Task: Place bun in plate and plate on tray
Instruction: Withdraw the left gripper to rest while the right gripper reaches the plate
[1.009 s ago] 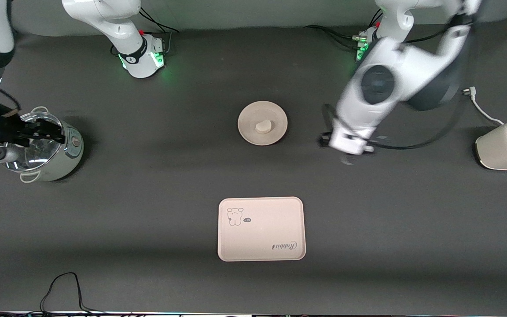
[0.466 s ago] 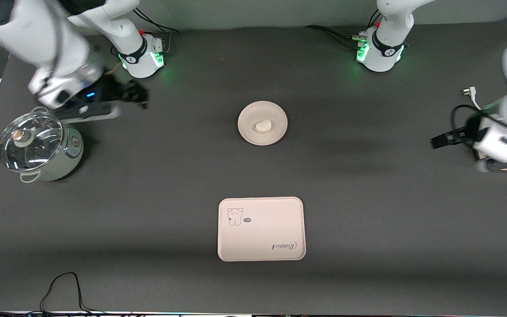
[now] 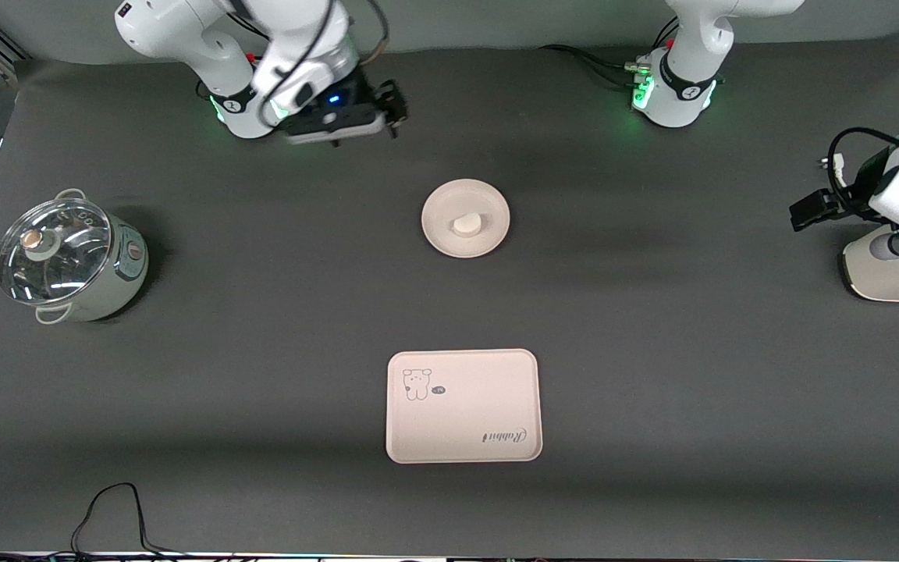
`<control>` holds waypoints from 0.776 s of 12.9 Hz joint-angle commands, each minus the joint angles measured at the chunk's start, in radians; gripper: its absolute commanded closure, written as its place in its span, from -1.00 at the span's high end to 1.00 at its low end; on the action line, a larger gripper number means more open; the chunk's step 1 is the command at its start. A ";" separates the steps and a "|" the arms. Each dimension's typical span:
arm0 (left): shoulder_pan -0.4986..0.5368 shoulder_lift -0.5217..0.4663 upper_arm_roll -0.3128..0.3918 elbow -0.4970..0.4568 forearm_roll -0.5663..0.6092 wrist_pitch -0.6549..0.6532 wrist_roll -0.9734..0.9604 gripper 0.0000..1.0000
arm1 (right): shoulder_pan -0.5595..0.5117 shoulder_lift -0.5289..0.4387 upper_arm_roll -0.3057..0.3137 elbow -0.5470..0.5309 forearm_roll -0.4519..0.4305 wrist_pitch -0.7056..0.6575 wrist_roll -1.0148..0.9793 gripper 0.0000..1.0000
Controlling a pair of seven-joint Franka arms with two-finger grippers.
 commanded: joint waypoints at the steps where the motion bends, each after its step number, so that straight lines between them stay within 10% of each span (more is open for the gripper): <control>1: 0.109 -0.007 -0.085 -0.031 0.007 0.045 -0.001 1.00 | 0.038 -0.040 -0.013 -0.068 0.062 0.049 0.021 1.00; 10: 0.188 0.002 -0.152 -0.014 -0.045 0.069 -0.001 1.00 | 0.052 -0.091 0.016 -0.364 0.099 0.379 0.023 1.00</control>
